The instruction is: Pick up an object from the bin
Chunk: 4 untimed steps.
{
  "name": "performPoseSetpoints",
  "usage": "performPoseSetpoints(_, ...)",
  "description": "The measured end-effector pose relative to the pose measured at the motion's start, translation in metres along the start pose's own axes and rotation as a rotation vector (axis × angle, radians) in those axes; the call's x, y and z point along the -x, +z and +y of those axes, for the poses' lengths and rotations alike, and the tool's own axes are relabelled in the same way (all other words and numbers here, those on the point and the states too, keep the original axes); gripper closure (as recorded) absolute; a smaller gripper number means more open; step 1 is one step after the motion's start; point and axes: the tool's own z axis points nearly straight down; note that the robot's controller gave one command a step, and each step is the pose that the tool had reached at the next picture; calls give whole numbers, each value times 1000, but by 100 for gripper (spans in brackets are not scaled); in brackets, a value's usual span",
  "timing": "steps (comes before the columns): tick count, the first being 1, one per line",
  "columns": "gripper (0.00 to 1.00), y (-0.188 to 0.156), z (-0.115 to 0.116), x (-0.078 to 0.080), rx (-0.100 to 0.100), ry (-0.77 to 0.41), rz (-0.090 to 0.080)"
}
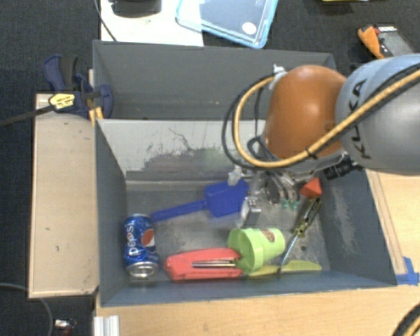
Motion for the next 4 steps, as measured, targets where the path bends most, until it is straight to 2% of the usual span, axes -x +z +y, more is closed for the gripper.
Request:
performPoseSetpoints(1,0,-5,0,2,1,3,-8)
performPoseSetpoints(2,0,90,18,35,2,-7,-14)
performPoseSetpoints(3,0,112,21,39,2,43,-16)
performPoseSetpoints(4,0,107,20,37,2,30,-14)
